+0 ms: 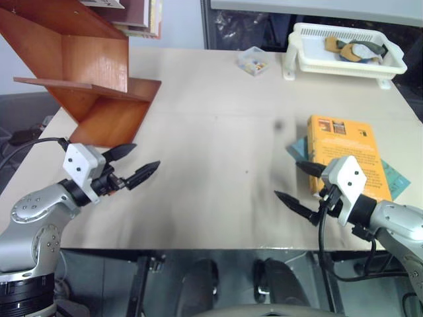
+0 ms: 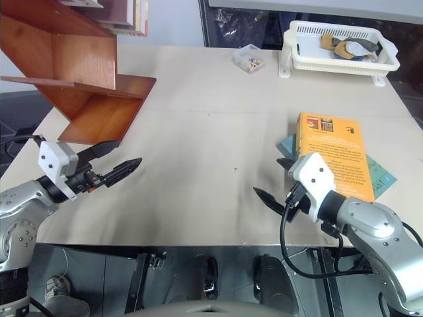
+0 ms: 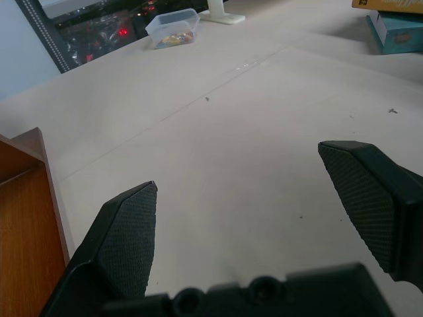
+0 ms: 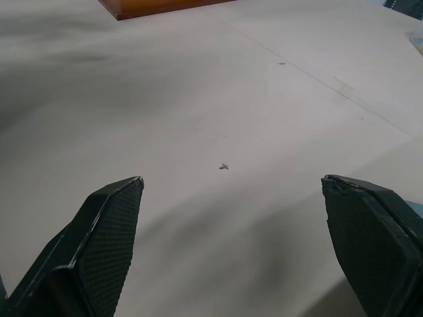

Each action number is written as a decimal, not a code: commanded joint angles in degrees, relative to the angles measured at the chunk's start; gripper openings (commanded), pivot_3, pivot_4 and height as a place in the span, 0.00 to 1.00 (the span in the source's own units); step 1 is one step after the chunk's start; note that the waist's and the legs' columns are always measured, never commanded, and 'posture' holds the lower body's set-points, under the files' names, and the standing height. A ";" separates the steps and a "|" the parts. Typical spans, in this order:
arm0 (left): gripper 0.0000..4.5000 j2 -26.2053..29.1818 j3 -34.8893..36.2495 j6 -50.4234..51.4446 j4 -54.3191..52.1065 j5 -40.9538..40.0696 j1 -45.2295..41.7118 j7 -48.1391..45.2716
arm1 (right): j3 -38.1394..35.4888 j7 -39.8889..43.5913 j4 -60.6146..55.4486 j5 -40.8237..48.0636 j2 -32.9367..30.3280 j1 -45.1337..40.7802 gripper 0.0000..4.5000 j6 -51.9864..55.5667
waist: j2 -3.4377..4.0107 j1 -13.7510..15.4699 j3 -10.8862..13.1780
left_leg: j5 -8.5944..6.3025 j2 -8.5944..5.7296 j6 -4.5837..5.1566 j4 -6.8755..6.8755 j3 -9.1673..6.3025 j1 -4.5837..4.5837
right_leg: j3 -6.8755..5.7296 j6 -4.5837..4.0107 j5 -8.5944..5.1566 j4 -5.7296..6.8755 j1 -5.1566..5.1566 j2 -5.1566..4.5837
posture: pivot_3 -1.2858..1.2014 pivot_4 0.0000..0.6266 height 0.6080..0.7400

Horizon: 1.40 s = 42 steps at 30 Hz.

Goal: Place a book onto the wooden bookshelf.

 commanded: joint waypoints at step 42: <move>1.00 -0.36 -19.70 0.45 -10.30 -6.16 -18.03 -19.94 | -6.86 -12.33 59.31 -18.17 -14.94 -25.07 0.02 9.17 | 0.05 0.66 0.03 | 0.02 -0.12 0.03 -0.02 0.27 0.04 | 0.34 0.24 0.15 0.00 -0.06 0.23 | 0.52 0.24 1.00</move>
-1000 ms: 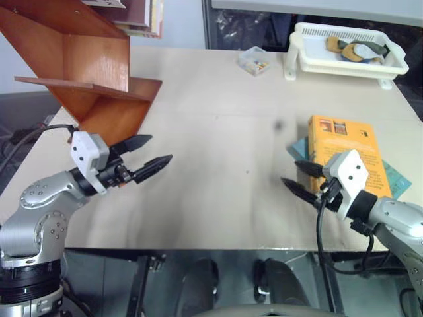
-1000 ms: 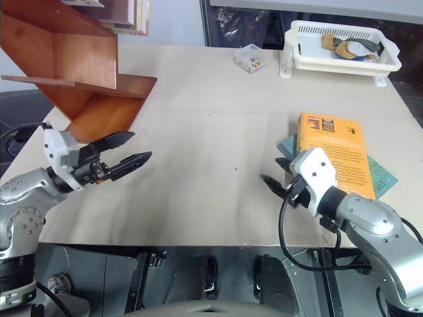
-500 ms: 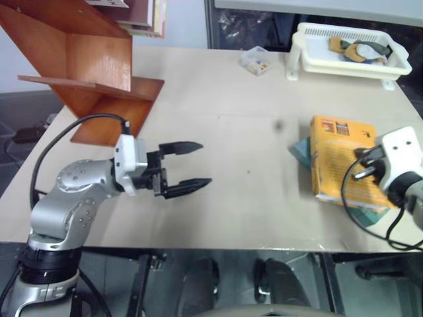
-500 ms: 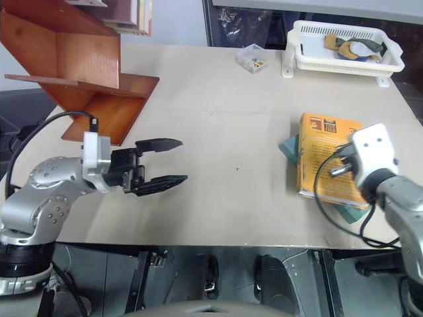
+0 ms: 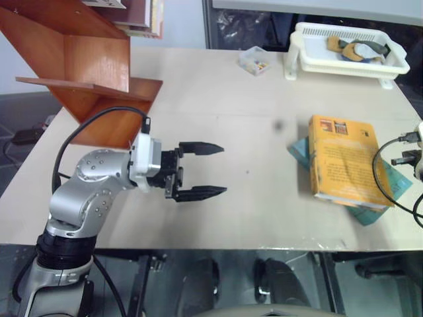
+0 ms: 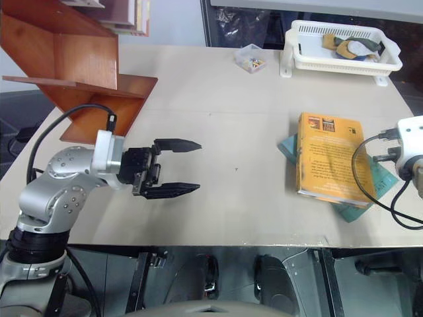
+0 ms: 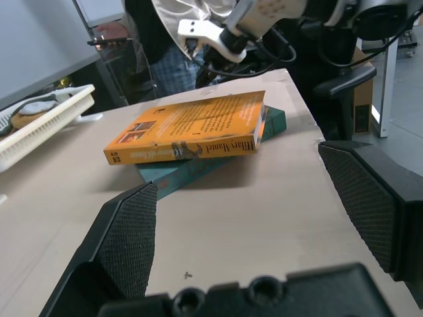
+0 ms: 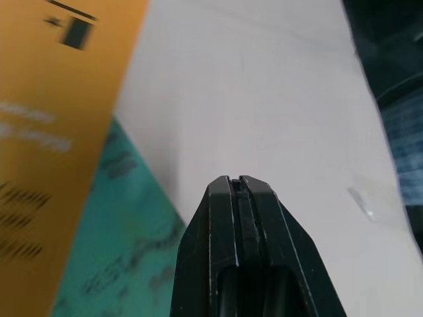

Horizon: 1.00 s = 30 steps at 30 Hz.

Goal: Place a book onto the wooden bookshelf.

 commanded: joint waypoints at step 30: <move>1.00 0.38 4.10 -0.98 -6.21 -1.08 5.15 4.14 | 8.22 10.54 5.85 2.63 10.37 -11.11 0.02 0.93 | 0.06 -0.19 0.02 | 0.00 0.03 0.00 0.00 0.02 0.01 | -0.01 0.01 0.02 0.03 -0.01 0.01 | 0.52 0.24 1.00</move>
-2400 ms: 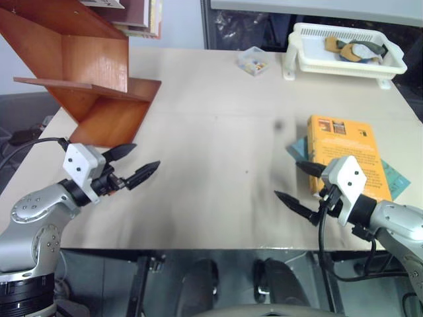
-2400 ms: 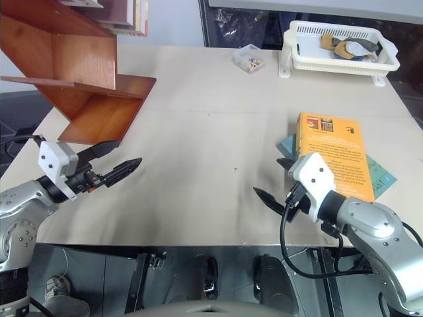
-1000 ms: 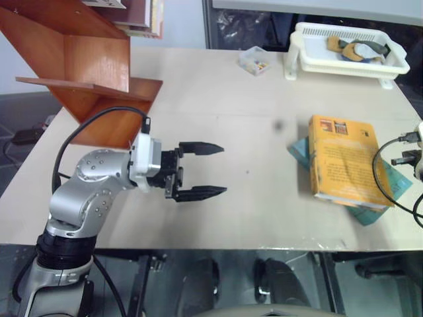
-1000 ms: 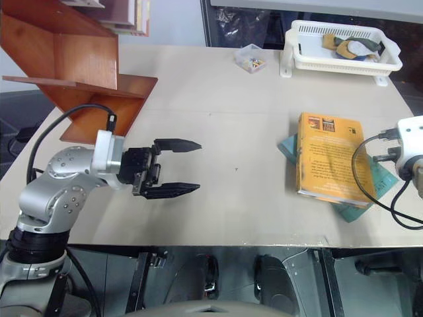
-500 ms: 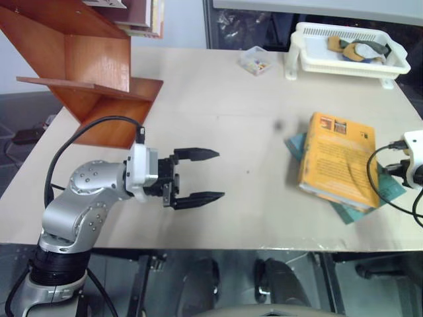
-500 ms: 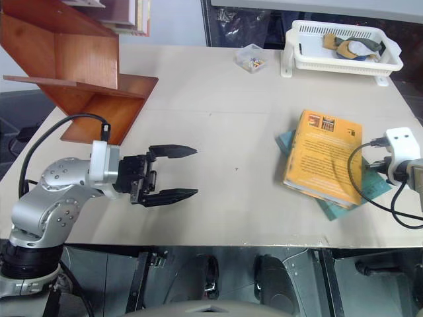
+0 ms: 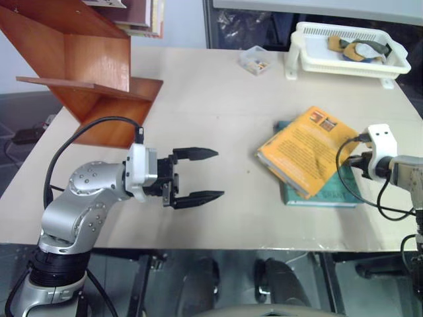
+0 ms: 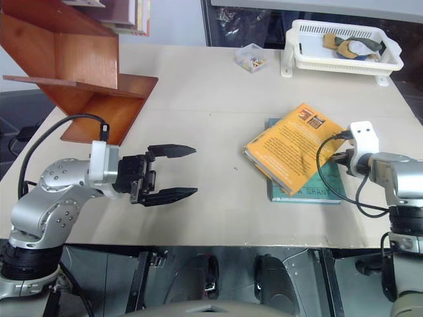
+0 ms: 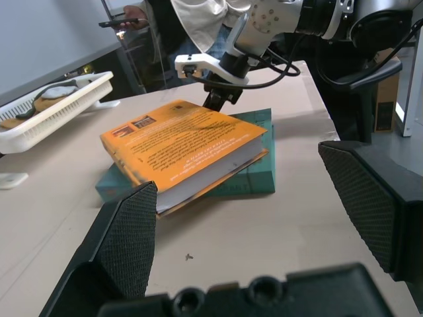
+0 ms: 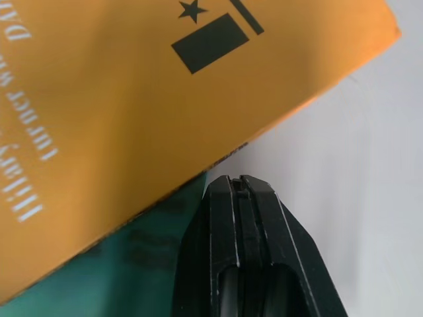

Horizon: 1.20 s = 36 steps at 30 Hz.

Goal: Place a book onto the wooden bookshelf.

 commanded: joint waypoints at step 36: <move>1.00 -0.11 4.10 -3.09 2.57 2.65 4.48 4.00 | 4.42 -0.39 -2.65 -2.47 4.78 -4.93 0.02 -10.69 | 0.08 -1.00 0.04 | 0.00 0.02 -0.01 -0.01 0.06 -0.08 | 0.05 -0.19 0.12 0.03 -0.11 -0.01 | 0.52 0.24 1.00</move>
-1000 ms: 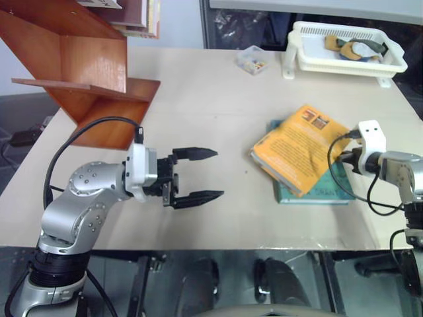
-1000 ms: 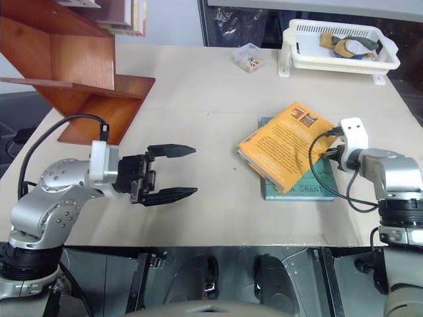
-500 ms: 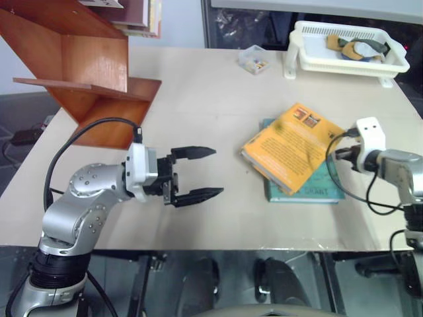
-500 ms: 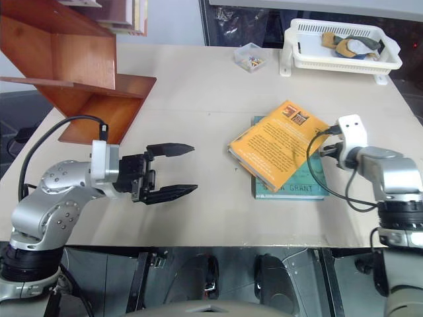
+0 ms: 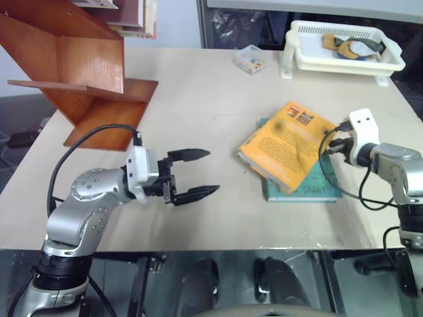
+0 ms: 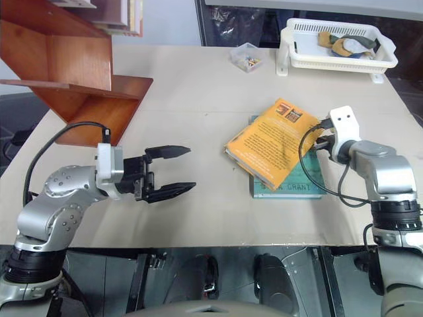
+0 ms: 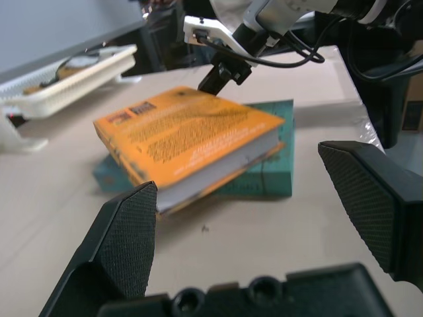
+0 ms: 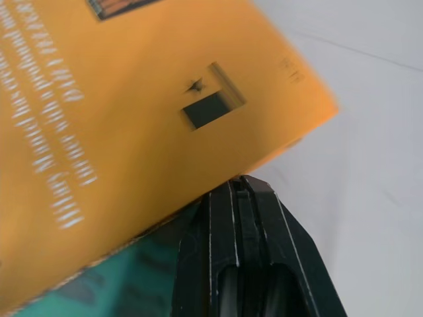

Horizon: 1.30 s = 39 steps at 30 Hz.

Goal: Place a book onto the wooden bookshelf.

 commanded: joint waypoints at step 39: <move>1.00 -21.41 -4.56 33.68 80.73 2.52 -58.42 7.52 | -9.72 -11.22 -62.49 25.82 -1.06 36.87 0.99 -11.11 | -0.42 1.46 0.09 | 0.00 -0.25 0.03 0.16 -0.36 -0.03 | -0.20 0.23 -0.13 -0.04 0.23 -0.02 | 0.52 0.24 1.00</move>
